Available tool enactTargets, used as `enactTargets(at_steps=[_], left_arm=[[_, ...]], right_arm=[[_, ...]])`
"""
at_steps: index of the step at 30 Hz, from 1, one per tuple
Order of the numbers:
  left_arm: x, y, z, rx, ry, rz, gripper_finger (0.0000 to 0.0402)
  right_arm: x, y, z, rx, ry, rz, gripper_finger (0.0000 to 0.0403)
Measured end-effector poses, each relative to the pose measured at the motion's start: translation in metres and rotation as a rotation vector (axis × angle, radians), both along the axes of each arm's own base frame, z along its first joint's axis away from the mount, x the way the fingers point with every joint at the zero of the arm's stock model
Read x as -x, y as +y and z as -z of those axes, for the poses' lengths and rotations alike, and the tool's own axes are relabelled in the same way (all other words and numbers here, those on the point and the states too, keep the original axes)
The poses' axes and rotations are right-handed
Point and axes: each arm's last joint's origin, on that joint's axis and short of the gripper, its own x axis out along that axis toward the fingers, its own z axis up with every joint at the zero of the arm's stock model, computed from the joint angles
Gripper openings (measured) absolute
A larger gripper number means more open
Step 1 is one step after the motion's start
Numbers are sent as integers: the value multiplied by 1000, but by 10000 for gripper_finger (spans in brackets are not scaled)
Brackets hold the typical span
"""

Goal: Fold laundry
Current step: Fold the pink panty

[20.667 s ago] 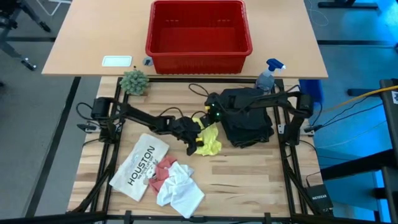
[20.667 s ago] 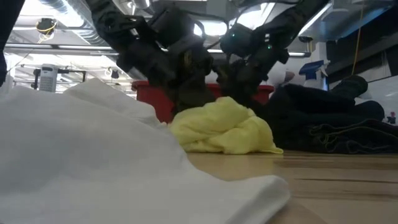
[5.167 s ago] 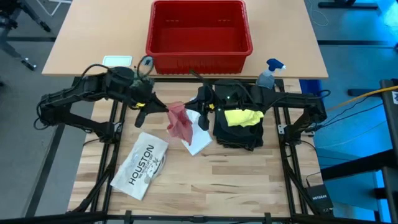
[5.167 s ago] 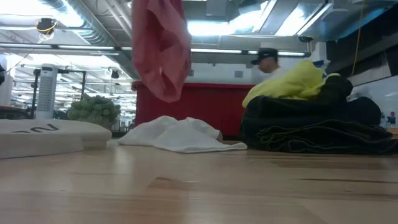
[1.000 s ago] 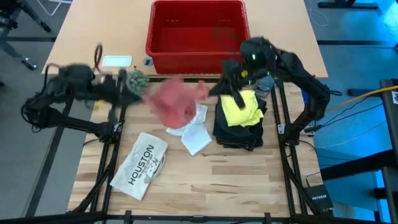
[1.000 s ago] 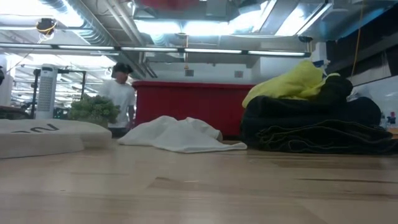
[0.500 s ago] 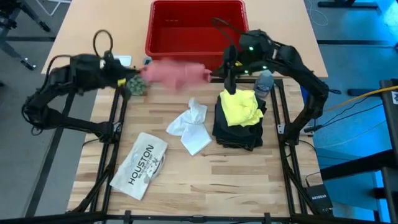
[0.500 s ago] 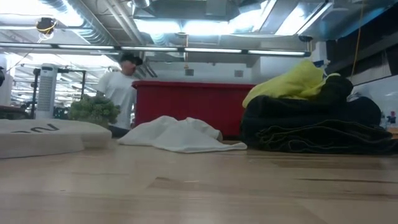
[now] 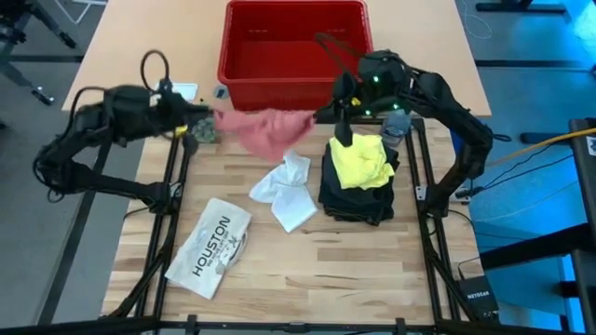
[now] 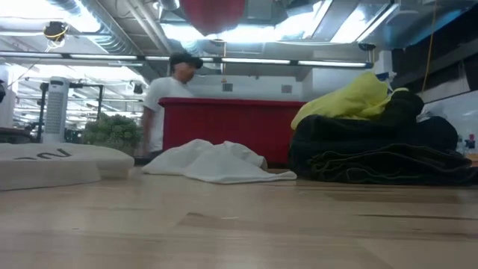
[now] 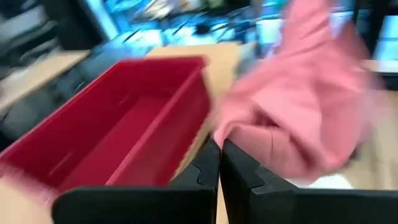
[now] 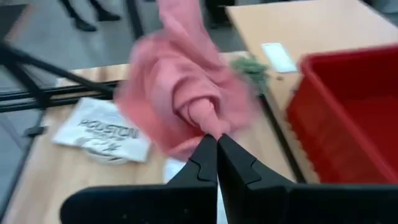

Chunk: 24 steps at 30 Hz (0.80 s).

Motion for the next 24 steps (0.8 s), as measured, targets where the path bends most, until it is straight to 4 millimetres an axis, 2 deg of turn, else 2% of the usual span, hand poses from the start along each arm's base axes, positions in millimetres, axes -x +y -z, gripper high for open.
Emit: enactTargets(at_steps=[4, 6, 8, 9, 10, 12, 13, 15, 19, 24], left_arm=[[-2, -1, -2, 10, -22, 40, 0], [-4, -7, 0, 80, -21, 230, 0], [-7, -14, 10, 207, 68, 427, 0], [-8, -14, 19, 256, 160, 401, 0], [-7, -11, 31, 276, 296, 300, 0], [-6, 1, 51, 150, 572, -75, 0], [-11, 7, 56, 60, 621, -244, 0], [-15, 9, 57, -13, 602, -356, 0], [-16, 7, 40, -68, 420, -282, 0], [-20, 6, 34, -72, 319, -263, 0]], right_arm=[[-1, 2, 0, -21, -3, -29, 0], [0, 6, 2, -76, 2, -131, 0], [5, 12, 9, -139, 91, -194, 0], [7, 11, 18, -110, 196, -112, 0], [12, 7, 26, -24, 321, 48, 0], [10, -5, 40, 168, 465, 427, 0], [5, -9, 41, 213, 436, 509, 0], [0, -10, 37, 179, 354, 458, 0], [0, -5, 18, 147, 186, 337, 0], [-14, -7, 36, 122, 248, 297, 0]])
